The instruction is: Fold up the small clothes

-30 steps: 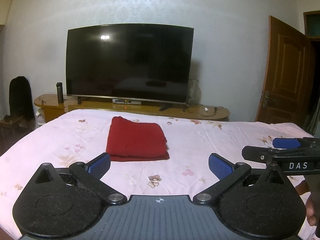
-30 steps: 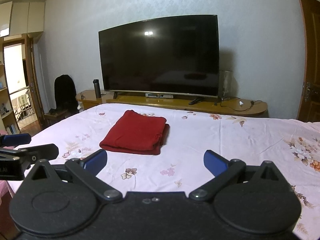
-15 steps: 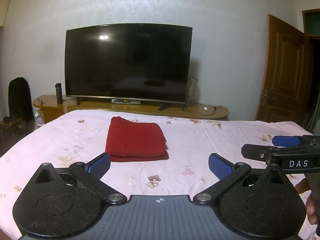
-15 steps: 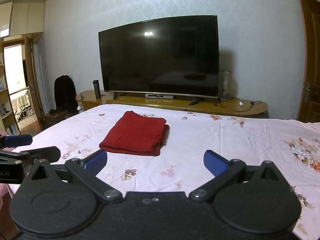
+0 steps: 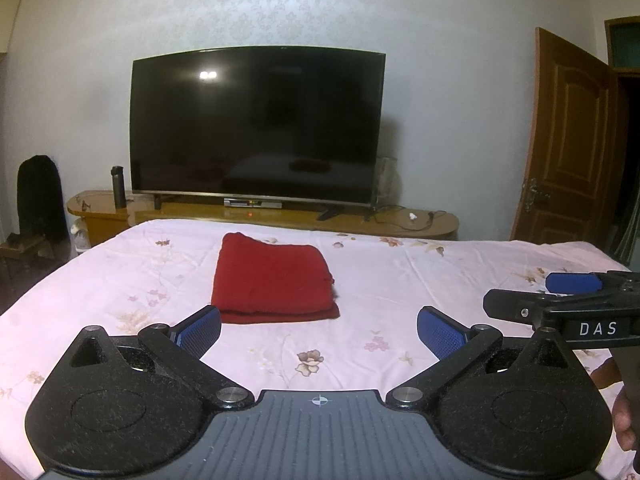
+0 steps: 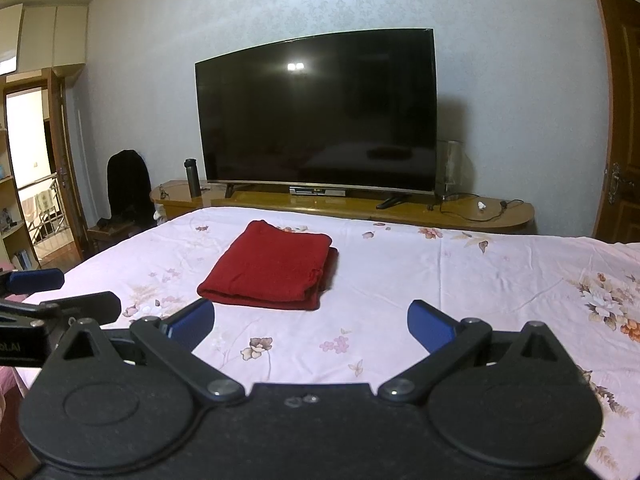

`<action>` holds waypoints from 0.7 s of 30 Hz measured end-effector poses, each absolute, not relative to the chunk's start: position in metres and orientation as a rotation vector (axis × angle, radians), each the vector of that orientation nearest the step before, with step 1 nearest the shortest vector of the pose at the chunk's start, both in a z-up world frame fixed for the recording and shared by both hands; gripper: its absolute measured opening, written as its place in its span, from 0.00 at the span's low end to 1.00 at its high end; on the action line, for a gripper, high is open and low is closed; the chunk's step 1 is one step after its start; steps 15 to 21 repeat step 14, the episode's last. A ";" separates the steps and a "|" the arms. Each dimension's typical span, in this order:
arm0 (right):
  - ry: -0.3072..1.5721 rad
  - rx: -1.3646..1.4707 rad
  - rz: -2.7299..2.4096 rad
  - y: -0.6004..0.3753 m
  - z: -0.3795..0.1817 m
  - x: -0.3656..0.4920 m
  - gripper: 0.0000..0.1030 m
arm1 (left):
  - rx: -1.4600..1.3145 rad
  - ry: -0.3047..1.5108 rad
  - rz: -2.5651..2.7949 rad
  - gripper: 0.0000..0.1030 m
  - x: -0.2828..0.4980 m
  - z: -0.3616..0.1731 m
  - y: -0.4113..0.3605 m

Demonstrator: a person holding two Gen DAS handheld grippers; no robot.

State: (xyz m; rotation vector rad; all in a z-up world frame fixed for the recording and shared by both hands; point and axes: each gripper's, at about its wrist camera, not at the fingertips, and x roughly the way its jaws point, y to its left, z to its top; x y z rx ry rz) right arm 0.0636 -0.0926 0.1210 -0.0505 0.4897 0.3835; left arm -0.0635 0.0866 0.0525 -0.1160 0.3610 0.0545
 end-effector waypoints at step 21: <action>0.486 -0.050 0.381 -0.090 0.120 0.062 0.99 | -0.115 0.344 0.072 1.00 -0.064 0.049 0.093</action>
